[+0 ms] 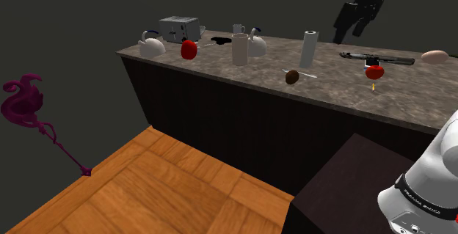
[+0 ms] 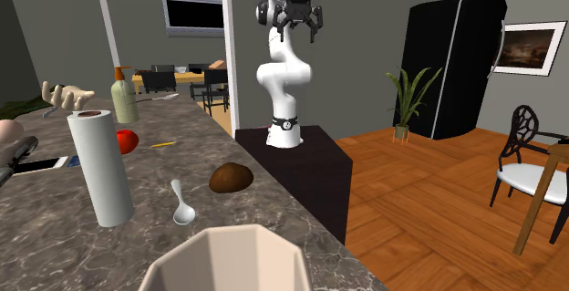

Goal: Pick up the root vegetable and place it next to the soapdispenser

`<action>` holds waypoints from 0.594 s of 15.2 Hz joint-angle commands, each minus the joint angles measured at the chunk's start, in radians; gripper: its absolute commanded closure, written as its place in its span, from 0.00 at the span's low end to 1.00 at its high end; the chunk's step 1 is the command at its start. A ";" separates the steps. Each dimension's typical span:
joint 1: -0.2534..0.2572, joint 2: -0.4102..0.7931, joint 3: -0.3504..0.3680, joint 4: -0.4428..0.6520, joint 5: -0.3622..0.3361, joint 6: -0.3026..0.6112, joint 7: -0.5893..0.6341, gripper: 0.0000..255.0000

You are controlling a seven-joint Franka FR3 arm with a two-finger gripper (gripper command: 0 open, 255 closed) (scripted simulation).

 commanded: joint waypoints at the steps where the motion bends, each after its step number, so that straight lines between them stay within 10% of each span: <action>1: 0.000 0.000 0.000 0.000 0.000 0.000 0.000 0.00; 9: -0.090 0.221 0.071 -0.039 -0.025 0.261 0.244 0.00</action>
